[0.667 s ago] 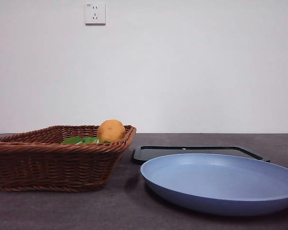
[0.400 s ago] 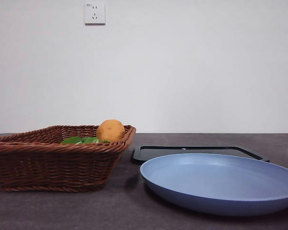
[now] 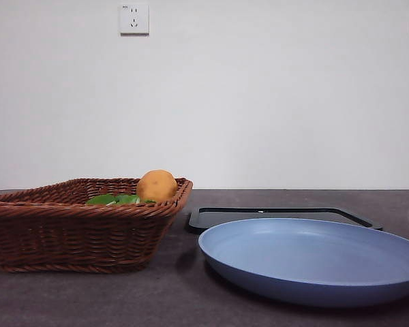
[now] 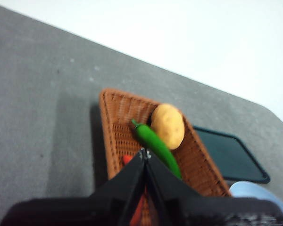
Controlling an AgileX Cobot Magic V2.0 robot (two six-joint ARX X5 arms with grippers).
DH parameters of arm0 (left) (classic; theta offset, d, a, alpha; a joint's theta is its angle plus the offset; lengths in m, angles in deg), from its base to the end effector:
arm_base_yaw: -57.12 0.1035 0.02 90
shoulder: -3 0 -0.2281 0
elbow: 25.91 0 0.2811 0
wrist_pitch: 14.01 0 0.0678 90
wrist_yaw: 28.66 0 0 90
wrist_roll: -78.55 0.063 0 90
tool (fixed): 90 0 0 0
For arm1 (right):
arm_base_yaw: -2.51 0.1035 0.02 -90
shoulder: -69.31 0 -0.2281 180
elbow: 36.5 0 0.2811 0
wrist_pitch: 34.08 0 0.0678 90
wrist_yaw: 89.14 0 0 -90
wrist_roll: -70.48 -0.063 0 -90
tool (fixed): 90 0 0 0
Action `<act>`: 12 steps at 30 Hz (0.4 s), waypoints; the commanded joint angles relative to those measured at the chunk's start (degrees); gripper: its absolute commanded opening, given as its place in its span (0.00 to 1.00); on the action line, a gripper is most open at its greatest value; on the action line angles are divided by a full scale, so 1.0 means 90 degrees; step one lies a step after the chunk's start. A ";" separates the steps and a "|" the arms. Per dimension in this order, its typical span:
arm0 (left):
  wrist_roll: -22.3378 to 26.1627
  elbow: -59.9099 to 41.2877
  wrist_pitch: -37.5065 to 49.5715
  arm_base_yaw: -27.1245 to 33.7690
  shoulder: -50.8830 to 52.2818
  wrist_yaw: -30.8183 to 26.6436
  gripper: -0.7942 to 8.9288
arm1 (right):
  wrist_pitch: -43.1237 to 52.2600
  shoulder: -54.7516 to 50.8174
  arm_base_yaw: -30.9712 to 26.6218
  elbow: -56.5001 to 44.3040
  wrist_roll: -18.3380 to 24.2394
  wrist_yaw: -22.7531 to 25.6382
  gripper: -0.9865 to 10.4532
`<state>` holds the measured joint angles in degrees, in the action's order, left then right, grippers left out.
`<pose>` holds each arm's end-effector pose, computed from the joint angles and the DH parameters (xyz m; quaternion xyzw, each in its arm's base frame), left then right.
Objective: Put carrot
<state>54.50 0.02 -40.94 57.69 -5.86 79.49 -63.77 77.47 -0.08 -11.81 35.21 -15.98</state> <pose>0.1893 -0.0177 0.1993 -0.2188 0.1147 -0.1312 0.9601 0.1891 0.0097 0.1867 0.3171 0.1450 0.0832 0.9336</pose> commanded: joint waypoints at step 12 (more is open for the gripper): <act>0.0877 0.2662 -0.1399 0.0005 -0.3381 0.1498 0.09 | -0.2064 0.2926 0.0005 0.2844 0.1950 -0.0313 0.09</act>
<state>59.90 22.95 -52.90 57.69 -34.74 91.84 -81.12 102.00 -0.08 12.03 48.46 -18.69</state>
